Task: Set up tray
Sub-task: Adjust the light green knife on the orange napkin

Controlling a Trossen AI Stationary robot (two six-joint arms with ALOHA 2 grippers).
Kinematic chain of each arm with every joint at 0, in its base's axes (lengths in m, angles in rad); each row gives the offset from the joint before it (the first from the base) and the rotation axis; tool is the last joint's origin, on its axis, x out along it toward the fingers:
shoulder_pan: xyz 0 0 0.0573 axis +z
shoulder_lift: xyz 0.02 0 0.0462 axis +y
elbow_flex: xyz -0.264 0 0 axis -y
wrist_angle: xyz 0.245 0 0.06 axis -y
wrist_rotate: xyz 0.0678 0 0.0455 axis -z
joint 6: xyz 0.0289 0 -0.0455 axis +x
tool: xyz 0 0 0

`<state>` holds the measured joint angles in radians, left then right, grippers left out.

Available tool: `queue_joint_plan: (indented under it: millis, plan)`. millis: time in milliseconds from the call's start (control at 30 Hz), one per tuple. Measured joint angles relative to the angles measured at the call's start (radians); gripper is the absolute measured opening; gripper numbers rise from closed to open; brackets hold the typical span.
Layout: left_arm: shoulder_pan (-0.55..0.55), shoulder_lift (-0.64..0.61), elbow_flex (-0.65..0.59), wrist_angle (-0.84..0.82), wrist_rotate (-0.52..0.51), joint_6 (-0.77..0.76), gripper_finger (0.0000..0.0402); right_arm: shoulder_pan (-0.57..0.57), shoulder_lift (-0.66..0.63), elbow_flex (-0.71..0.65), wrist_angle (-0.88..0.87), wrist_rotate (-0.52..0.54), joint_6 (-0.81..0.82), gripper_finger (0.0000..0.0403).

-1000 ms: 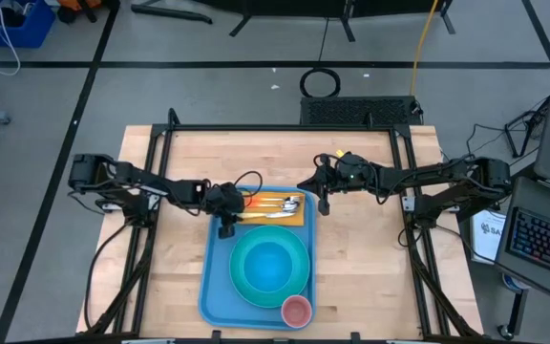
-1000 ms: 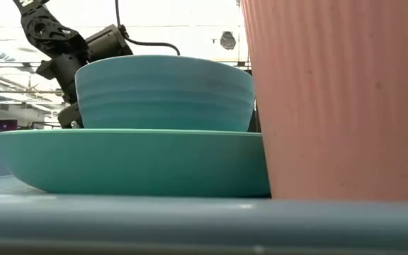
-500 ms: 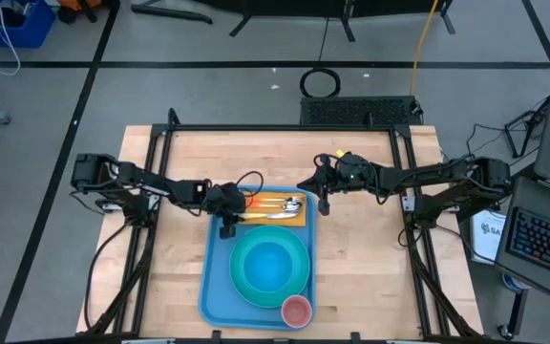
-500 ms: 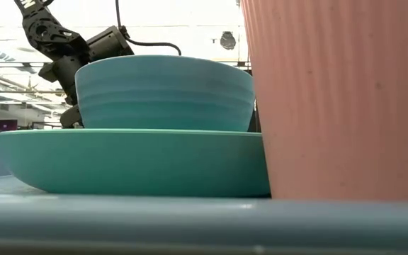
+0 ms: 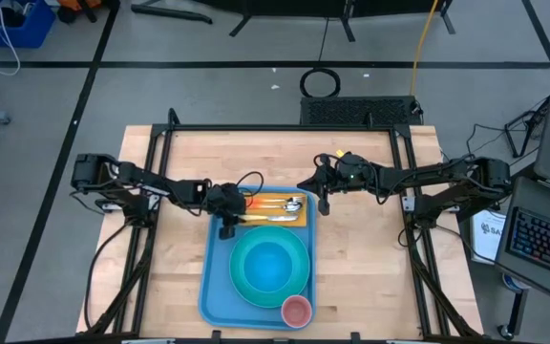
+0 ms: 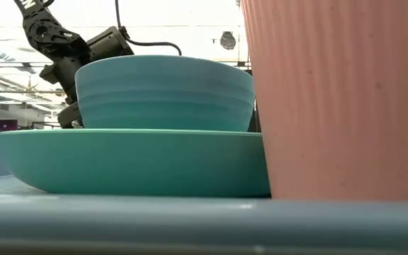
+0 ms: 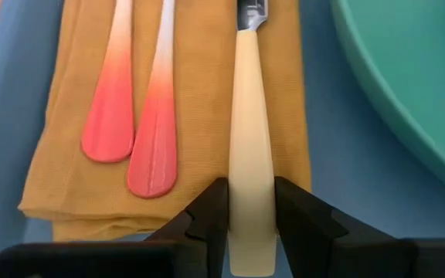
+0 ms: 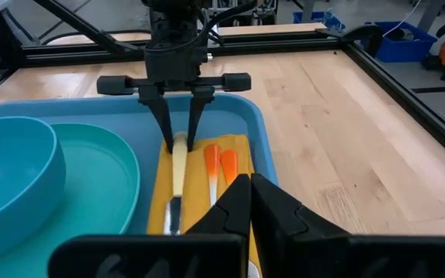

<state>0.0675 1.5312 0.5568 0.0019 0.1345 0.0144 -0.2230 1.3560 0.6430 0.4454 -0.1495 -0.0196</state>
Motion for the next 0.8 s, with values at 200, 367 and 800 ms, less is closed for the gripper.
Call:
queue_joint_plan:
  millis: [200, 367, 800]
  plan:
    - [0.003, -0.028, -0.003, 0.0, 0.054, 0.013, 0.0106, 0.0, 0.004, 0.0, 0.002, 0.0, 0.0, 0.0]
    - [0.004, -0.046, -0.002, 0.025, 0.045, 0.037, 0.0106, 0.0, 0.037, 0.0, 0.02, 0.0, 0.008, 0.0]
    - [0.004, -0.047, -0.002, 0.115, -0.004, -0.014, 0.0106, 0.0, 0.1, 0.0, 0.09, -0.003, 0.011, 0.0]
